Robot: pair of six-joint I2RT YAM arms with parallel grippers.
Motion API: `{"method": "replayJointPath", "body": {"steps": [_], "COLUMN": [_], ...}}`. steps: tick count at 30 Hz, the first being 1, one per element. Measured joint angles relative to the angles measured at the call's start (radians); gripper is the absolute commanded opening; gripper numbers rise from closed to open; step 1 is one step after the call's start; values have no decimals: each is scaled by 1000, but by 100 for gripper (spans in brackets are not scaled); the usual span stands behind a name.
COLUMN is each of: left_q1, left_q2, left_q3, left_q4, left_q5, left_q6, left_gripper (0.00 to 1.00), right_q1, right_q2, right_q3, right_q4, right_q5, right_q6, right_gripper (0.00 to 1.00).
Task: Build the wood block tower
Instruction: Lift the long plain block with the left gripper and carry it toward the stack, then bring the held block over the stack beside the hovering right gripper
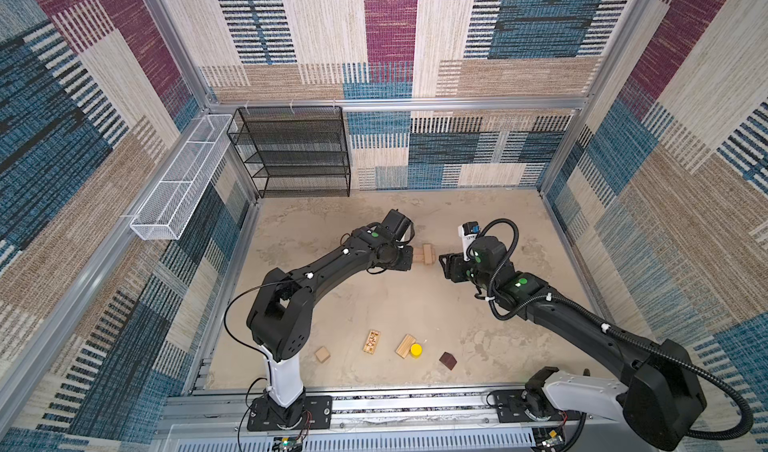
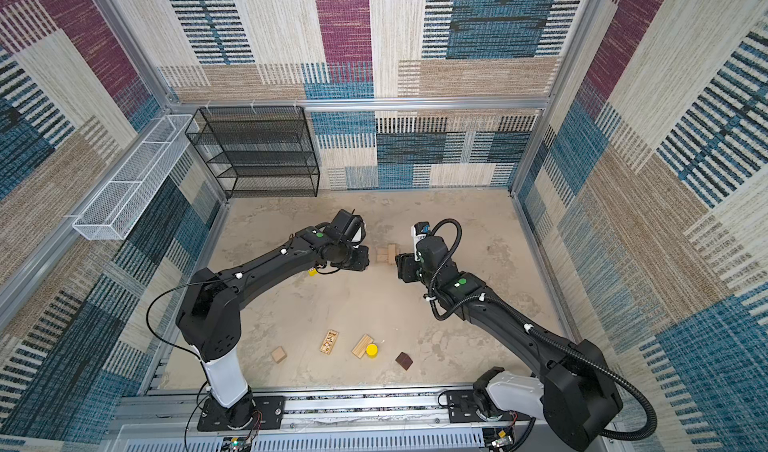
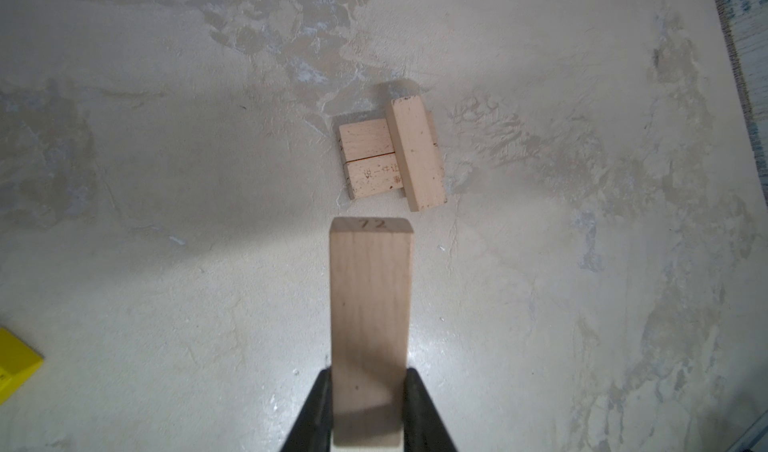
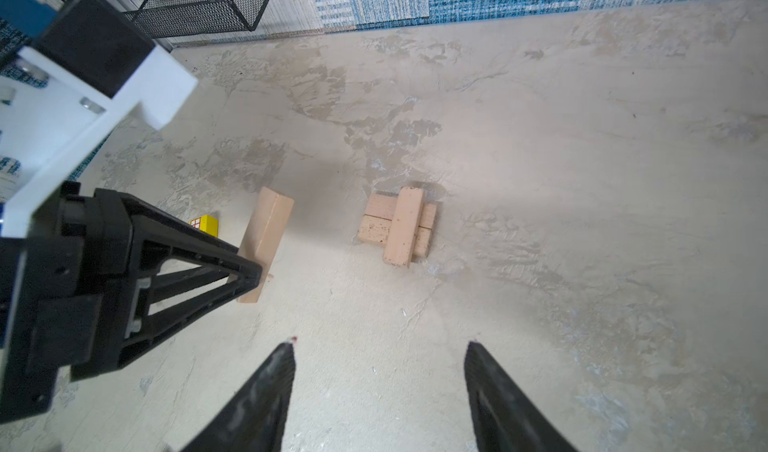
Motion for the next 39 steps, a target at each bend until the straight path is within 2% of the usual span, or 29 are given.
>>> {"method": "replayJointPath", "body": {"steps": [10,15,23,39], "left_q1": [8,11,24,55], "left_q2": [15,27,78,86], "left_q3": [6,67,168,204], "left_q4": [8,-9,-96,-143], "left_q5": [23,26,11,11], "left_q6": [0,0,-2,-68], "left_gripper": [0,0,0,0], "right_q1": [0,0,0,-2], "right_q2": [-3,-2,34,104], "right_q3": [-27,-33,-11,23], "right_q4": [24,43,84,100], "right_q5": [0,-11,-31,-63], "right_q6": [12,14,-24,-90], "right_gripper": [67,67,67,67]}}
